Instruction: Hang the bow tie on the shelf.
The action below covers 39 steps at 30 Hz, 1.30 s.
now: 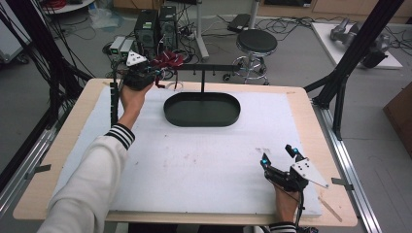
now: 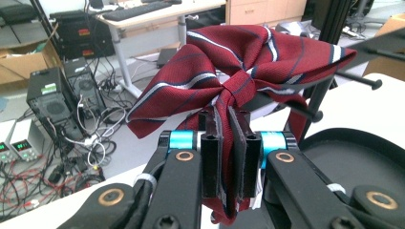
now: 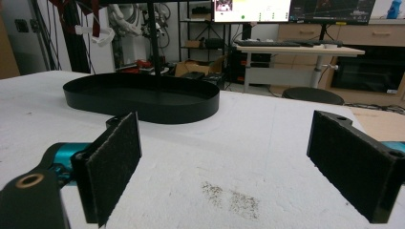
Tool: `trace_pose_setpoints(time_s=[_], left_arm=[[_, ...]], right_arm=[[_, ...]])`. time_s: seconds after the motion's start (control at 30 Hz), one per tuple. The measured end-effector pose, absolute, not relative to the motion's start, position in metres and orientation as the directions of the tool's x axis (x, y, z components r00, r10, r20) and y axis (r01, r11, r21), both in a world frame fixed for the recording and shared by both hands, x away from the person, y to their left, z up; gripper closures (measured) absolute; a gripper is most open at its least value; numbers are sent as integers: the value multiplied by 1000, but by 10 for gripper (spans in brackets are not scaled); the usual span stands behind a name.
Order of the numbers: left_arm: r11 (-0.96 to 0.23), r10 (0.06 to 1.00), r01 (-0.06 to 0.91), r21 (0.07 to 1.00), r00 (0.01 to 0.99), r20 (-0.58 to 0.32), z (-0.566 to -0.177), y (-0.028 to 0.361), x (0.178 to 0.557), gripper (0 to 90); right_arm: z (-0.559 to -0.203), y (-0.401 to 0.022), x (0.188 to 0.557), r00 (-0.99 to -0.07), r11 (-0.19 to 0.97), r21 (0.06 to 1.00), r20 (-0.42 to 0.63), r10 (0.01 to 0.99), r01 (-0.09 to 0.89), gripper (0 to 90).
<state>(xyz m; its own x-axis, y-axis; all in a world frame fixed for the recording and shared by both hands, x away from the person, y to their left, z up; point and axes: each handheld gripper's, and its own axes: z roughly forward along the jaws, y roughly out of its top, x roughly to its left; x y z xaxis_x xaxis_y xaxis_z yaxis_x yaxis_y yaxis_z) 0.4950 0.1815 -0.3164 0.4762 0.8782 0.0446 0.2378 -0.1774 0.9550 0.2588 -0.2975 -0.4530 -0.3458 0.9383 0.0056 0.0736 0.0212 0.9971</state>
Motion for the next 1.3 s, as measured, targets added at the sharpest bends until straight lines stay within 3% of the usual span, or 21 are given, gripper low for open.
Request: trace_pose_setpoints(time_s=[0.57, 0.77, 0.9, 1.3], left_arm=[[-227, 857, 270, 936, 512, 60, -318, 188, 477, 819], [-247, 842, 283, 927, 536, 61, -318, 185, 474, 756], [-253, 828, 279, 926, 557, 59, -316, 185, 471, 666], [-191, 721, 230, 954, 692, -22, -316, 202, 449, 203]], right_arm=[[-453, -298, 259, -346, 22, 997, 3, 938, 70, 104], [-453, -298, 259, -347, 20, 997, 6, 938, 73, 104], [-453, -298, 259, -346, 19, 997, 7, 938, 73, 104], [-453, -298, 259, -344, 17, 998, 6, 939, 66, 105]])
